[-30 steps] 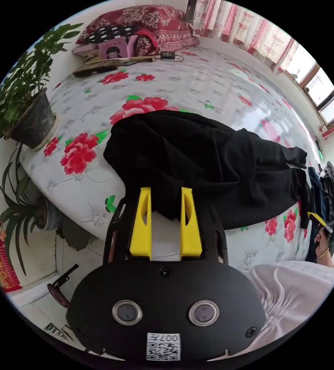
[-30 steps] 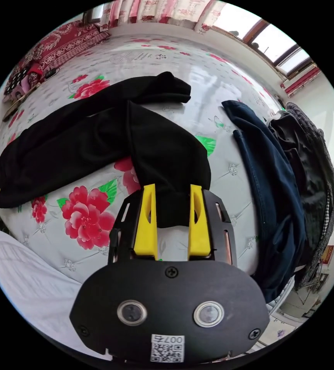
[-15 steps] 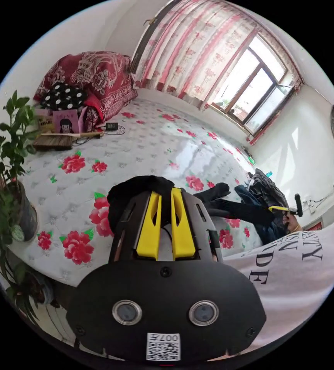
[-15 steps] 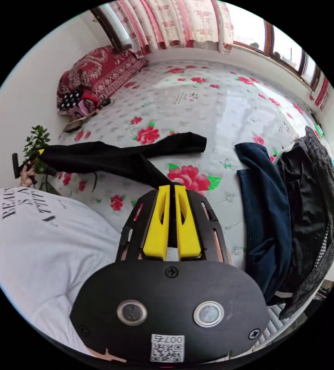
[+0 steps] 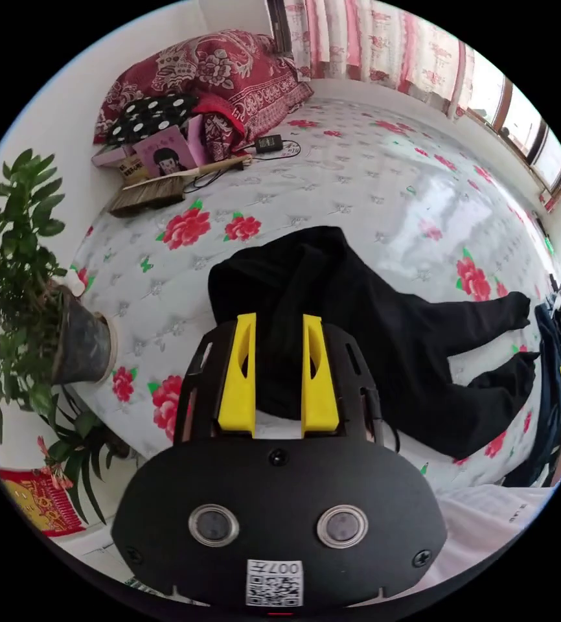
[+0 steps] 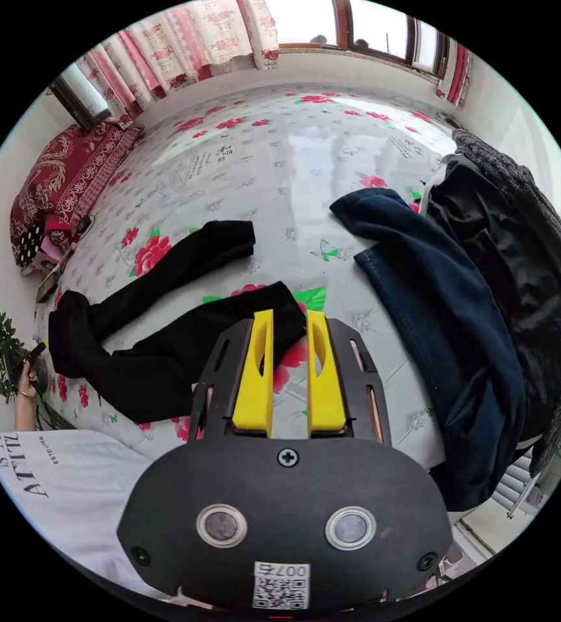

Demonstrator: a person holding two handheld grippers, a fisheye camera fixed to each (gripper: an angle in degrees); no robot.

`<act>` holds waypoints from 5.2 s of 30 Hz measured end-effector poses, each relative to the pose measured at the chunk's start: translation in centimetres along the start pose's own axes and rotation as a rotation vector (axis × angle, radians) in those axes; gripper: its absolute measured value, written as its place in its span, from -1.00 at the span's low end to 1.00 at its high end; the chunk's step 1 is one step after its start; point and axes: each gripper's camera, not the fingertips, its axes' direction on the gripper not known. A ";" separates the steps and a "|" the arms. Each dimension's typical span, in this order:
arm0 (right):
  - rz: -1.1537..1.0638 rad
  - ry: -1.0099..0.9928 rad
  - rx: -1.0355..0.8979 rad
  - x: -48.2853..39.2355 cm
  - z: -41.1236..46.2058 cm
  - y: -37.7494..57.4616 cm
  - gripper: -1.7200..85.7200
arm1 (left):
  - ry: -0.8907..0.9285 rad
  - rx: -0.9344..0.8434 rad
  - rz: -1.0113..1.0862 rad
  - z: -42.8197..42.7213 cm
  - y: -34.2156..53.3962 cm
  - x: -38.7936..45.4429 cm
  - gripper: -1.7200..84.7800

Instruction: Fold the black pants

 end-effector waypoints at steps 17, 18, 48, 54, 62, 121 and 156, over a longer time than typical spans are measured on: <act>0.031 0.080 -0.204 -0.3 17.9 3.8 -0.85 | -0.066 -0.105 0.114 7.5 -4.0 1.1 -0.77; 0.017 0.099 -0.210 -0.5 18.0 3.9 -0.86 | -0.058 -0.079 0.115 6.8 -4.3 1.2 -0.85; -0.554 -2.199 0.810 -11.9 -21.9 30.5 -0.78 | 0.354 0.067 -0.173 -2.0 14.9 -14.6 -0.97; -0.595 -2.246 0.832 -11.7 -24.7 34.9 -0.76 | 0.391 0.049 -0.204 -1.2 16.5 -16.4 -0.97; -0.673 -2.234 0.960 -7.0 -30.4 42.0 -0.78 | 0.378 0.046 -0.200 -1.0 16.8 -17.4 -0.97; 0.123 0.001 -0.354 7.2 10.5 23.6 -0.96 | 0.390 -0.374 -0.211 6.6 16.3 -23.7 -0.97; -0.319 0.085 -0.149 -33.8 8.4 -17.1 -0.59 | -0.008 -0.341 0.274 16.0 -12.5 -4.0 -0.71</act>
